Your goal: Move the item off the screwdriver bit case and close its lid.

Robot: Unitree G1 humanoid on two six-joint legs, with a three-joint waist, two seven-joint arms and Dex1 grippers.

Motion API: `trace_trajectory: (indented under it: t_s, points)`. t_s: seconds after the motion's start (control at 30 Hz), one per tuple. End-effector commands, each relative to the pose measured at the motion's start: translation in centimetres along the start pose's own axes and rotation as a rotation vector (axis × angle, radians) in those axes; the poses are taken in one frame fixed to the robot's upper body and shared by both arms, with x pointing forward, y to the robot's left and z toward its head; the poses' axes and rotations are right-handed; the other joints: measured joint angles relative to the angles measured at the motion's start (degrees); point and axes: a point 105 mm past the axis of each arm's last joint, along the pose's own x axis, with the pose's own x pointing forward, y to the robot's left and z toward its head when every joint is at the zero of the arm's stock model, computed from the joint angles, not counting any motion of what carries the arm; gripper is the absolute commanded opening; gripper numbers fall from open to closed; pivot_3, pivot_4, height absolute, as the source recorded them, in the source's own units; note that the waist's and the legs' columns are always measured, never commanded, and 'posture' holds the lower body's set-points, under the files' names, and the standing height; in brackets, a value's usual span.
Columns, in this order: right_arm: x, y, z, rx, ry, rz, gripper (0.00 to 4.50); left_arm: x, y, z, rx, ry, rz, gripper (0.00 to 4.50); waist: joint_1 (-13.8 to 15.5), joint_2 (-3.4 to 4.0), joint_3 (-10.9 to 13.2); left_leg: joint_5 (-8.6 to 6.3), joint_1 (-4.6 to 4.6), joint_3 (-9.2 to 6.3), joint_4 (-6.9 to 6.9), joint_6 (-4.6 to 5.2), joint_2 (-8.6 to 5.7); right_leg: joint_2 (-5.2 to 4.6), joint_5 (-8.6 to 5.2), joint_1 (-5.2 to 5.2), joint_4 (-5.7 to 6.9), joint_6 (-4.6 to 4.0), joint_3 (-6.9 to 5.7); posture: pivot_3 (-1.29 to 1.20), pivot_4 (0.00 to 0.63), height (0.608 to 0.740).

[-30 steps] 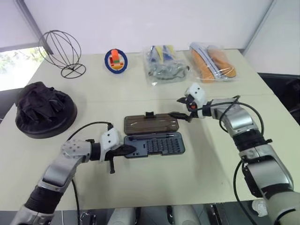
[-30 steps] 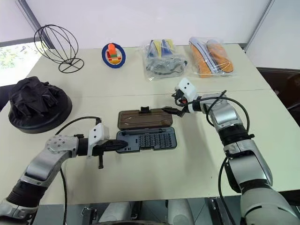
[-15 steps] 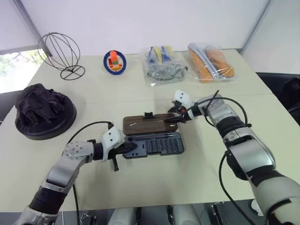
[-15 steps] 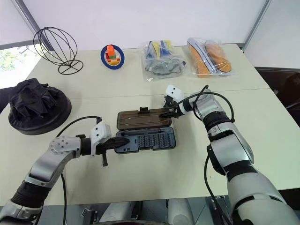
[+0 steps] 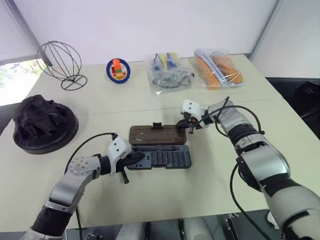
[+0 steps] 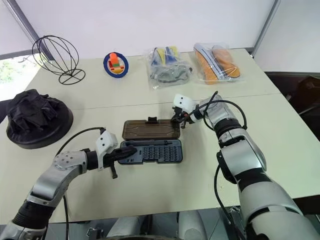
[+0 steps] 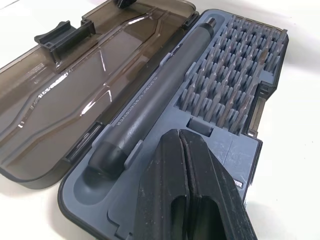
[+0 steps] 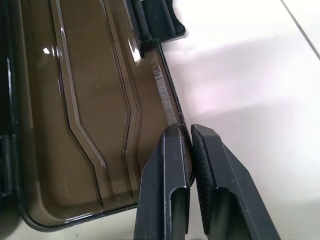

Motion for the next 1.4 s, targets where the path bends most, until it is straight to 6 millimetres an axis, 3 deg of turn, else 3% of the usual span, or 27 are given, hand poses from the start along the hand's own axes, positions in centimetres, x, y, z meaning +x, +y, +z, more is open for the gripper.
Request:
trace_trajectory:
  t_s: [0.03, 0.23, 0.4, 0.5, 0.63, 0.73, 0.83, 0.87, 0.97, 1.07, 1.1, 1.27, 1.4]
  points:
    - [-2.4, -2.8, 2.5, -0.174, -0.063, -0.176, 0.14, 0.0, 0.0, -2.3, -0.064, 0.071, 0.024, 0.0, 0.0, 0.01, 0.0, 0.03, -0.01, 0.0, 0.0, -0.04, 0.0, 0.0, 0.0, -0.02, 0.01, 0.0, 0.01, 0.0, 0.15, 0.74]
    - [-5.3, -2.1, 5.0, -0.33, -0.177, -0.257, 0.14, 0.4, 0.3, -1.4, -0.069, 0.032, 0.035, 0.0, 0.6, 0.01, 0.0, 0.07, -0.09, -0.03, 0.0, -0.1, -0.02, 0.0, 0.0, -0.1, 0.03, 0.0, 0.03, 0.0, 0.15, 0.74]
    - [-6.2, -0.3, 4.7, -0.389, -0.165, -0.287, 0.14, 0.4, 0.0, 0.0, -0.111, -0.027, 0.011, 0.0, 1.3, 0.0, 0.0, 0.07, -0.15, -0.04, -0.03, -0.1, -0.03, -0.02, 0.0, -0.14, 0.01, 0.0, 0.02, 0.0, 0.15, 0.74]
    - [-6.2, 0.4, 4.4, -0.41, -0.161, -0.307, 0.14, 0.1, -0.5, 2.5, -0.214, -0.144, -0.039, 0.0, 1.5, -0.05, 0.1, 0.06, -0.15, -0.03, -0.06, -0.1, -0.01, -0.01, -0.01, -0.15, -0.02, 0.0, 0.02, 0.0, 0.15, 0.74]
    - [-6.1, 0.2, 4.4, -0.429, -0.15, -0.333, 0.14, -1.7, -0.4, 7.8, -0.345, -0.351, -0.132, 0.0, 1.5, -0.29, 0.3, 0.07, -0.25, -0.02, -0.06, -0.1, 0.02, 0.0, -0.01, -0.26, -0.01, 0.0, 0.02, 0.0, 0.15, 0.74]
    - [-6.1, 0.0, 4.5, -0.418, -0.158, -0.345, 0.14, -3.2, 1.7, 10.4, -0.372, -0.452, -0.094, 0.0, 1.6, -0.39, 0.3, 0.13, -0.29, -0.06, -0.05, -0.21, 0.03, 0.02, 0.0, -0.3, 0.0, 0.0, 0.0, 0.0, 0.15, 0.74]
    - [-6.1, -0.1, 4.7, -0.426, -0.16, -0.347, 0.14, -5.2, 7.7, 12.2, -0.341, -0.562, 0.175, 0.0, 1.7, -0.41, 0.4, 0.14, -0.31, -0.06, -0.07, -0.22, 0.0, 0.02, 0.0, -0.3, -0.03, 0.0, 0.0, 0.0, 0.15, 0.74]
    - [-6.1, -0.1, 4.8, -0.427, -0.161, -0.346, 0.14, -5.5, 9.8, 11.8, -0.332, -0.55, 0.281, 0.0, 1.7, -0.42, 0.4, 0.16, -0.31, -0.06, -0.07, -0.24, 0.0, 0.03, 0.0, -0.3, -0.02, -0.01, -0.01, 0.0, 0.15, 0.74]
    - [-6.1, 0.0, 4.9, -0.429, -0.164, -0.346, 0.14, -5.3, 13.2, 9.4, -0.268, -0.434, 0.475, 0.0, 1.5, -0.42, 0.4, 0.2, -0.3, -0.05, -0.15, -0.32, 0.01, 0.05, 0.0, -0.31, -0.1, -0.01, 0.0, 0.0, 0.15, 0.74]
    - [-6.1, 0.0, 5.1, -0.431, -0.168, -0.346, 0.14, -4.6, 14.8, 7.2, -0.239, -0.351, 0.547, 0.0, 1.7, -0.43, 0.4, 0.35, -0.26, 0.0, -0.31, -0.58, 0.0, 0.05, 0.0, -0.33, -0.16, -0.01, 0.03, 0.0, 0.15, 0.74]
    - [-6.1, 0.1, 5.3, -0.431, -0.171, -0.346, 0.14, -3.5, 15.2, 6.1, -0.223, -0.306, 0.548, 0.0, 1.7, -0.45, 0.4, 0.35, -0.32, -0.01, -0.31, -0.59, 0.0, 0.05, 0.0, -0.37, -0.17, -0.01, 0.03, 0.0, 0.15, 0.74]
    - [-5.9, 0.3, 5.8, -0.434, -0.181, -0.341, 0.14, 1.2, 14.2, 3.5, -0.234, -0.22, 0.36, 0.0, 2.0, -0.49, 0.4, 0.38, -1.0, -0.11, -0.07, -0.62, -0.03, 0.03, 0.03, -0.88, -0.14, -0.02, -0.09, 0.0, 0.15, 0.74]
    - [-6.1, 0.4, 6.0, -0.433, -0.172, -0.329, 0.14, 2.8, 12.5, 2.0, -0.295, -0.183, 0.156, 0.0, 1.4, -0.5, 0.4, 0.38, -1.16, -0.04, -0.06, -0.62, -0.05, 0.01, 0.04, -1.08, -0.13, -0.02, -0.07, 0.0, 0.15, 0.74]
